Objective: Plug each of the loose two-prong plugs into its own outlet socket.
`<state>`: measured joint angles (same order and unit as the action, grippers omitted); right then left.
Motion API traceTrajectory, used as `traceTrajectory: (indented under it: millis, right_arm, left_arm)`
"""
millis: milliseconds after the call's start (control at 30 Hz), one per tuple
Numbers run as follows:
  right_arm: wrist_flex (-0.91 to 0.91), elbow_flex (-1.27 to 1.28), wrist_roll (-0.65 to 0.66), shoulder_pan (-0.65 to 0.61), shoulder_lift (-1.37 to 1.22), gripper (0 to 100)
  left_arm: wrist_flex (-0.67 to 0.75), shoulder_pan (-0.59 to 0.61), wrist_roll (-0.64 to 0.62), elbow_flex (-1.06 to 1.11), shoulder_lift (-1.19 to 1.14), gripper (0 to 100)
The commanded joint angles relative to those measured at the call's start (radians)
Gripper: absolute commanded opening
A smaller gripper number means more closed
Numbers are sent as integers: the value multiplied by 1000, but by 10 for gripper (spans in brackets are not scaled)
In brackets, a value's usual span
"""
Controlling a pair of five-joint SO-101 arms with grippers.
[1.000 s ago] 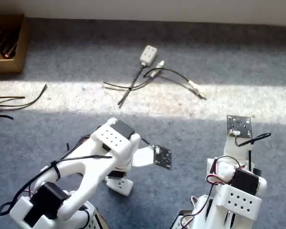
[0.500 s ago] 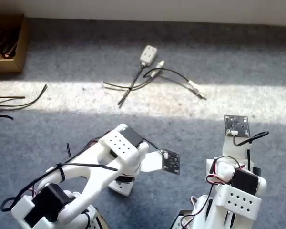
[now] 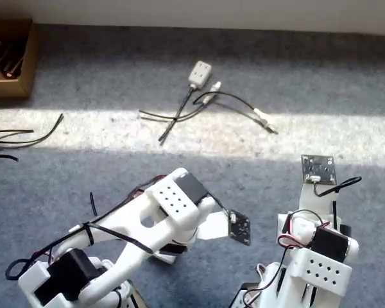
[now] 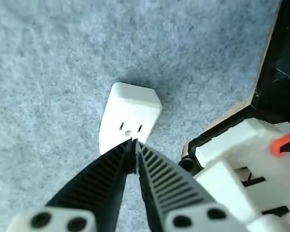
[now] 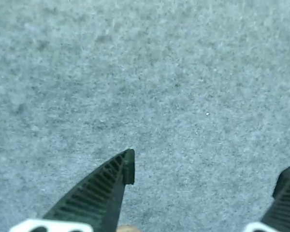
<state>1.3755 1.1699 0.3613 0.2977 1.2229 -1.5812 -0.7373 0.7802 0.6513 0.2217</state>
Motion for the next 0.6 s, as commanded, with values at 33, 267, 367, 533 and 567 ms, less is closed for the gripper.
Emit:
traceTrajectory:
  millis: [33,267,367,533,567]
  right_arm:
    - [10,-30,11,-5,-10,433]
    - [10,-28,12,-7,-10,433]
    - [10,-28,12,-7,-10,433]
    - [10,-28,12,-7,-10,433]
    - [10,-28,12,-7,-10,433]
  left_arm:
    - [46,-1,8,24,4,11]
    - [216,38,11,111,4,11]
    - [358,104,17,177,-1,12]
    - [516,214,106,231,-5,30]
    - [534,242,123,231,-5,32]
